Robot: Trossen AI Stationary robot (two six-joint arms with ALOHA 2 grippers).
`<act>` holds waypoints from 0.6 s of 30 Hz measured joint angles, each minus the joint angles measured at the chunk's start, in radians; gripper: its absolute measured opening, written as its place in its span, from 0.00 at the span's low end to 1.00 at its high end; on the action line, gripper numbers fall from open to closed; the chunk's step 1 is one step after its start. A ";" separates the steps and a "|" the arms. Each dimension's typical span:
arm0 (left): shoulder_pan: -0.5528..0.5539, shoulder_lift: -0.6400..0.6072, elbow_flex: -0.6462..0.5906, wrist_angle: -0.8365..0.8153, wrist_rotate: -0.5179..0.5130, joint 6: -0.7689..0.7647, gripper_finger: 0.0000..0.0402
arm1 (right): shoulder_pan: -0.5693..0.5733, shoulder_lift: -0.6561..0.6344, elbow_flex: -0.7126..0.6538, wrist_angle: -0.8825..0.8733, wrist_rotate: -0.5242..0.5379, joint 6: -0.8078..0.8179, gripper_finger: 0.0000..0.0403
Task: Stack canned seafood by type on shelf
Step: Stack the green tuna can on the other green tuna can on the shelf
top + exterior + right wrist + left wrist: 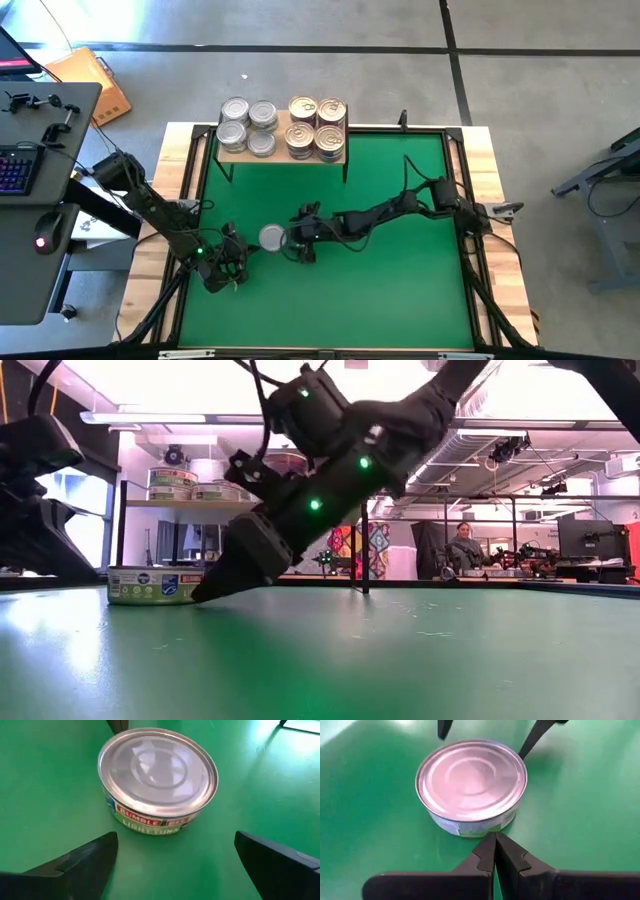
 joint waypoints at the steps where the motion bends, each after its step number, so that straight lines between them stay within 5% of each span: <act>1: 0.000 0.000 0.000 0.000 -0.006 0.004 0.00 | -0.003 0.000 -0.018 0.036 -0.007 0.000 0.98; 11: 0.037 0.003 0.000 -0.001 -0.040 0.053 0.00 | -0.041 0.071 -0.044 0.306 -0.118 0.000 0.98; 18: 0.078 0.007 0.000 0.005 -0.028 0.095 0.00 | -0.043 0.142 0.032 0.329 -0.136 0.019 0.98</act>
